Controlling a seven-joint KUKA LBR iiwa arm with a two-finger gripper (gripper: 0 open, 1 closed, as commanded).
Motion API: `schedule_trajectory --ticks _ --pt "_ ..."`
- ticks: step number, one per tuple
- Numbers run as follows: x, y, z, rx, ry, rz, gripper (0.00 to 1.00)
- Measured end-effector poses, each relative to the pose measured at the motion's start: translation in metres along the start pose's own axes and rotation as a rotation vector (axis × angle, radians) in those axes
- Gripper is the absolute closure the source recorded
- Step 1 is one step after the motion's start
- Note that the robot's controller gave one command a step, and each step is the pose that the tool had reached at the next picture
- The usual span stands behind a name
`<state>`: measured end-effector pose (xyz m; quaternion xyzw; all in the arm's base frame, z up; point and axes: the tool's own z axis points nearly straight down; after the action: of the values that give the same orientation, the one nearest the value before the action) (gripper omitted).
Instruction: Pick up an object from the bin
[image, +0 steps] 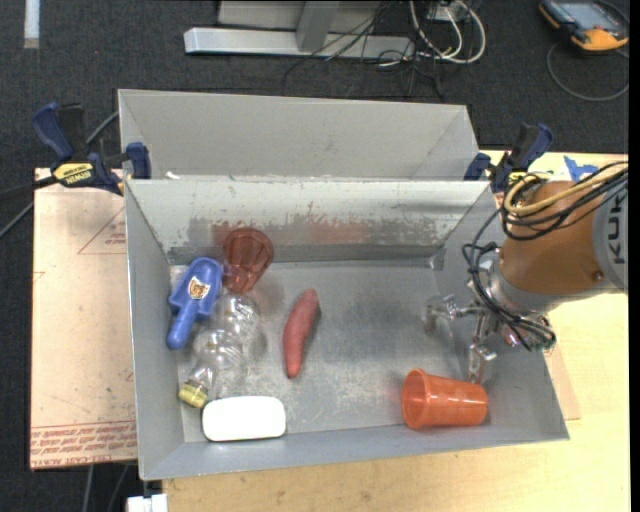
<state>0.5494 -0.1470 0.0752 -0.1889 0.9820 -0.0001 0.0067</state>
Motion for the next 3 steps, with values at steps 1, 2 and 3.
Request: schedule_trajectory --ticks 1,2,3 --pt "0.044 0.0379 0.0035 0.011 -0.015 -0.093 0.0" --pt "0.0501 0.0468 0.0008 0.018 -0.023 -0.142 0.0" --pt "0.0476 0.0475 0.0013 0.017 -0.021 -0.148 0.0"
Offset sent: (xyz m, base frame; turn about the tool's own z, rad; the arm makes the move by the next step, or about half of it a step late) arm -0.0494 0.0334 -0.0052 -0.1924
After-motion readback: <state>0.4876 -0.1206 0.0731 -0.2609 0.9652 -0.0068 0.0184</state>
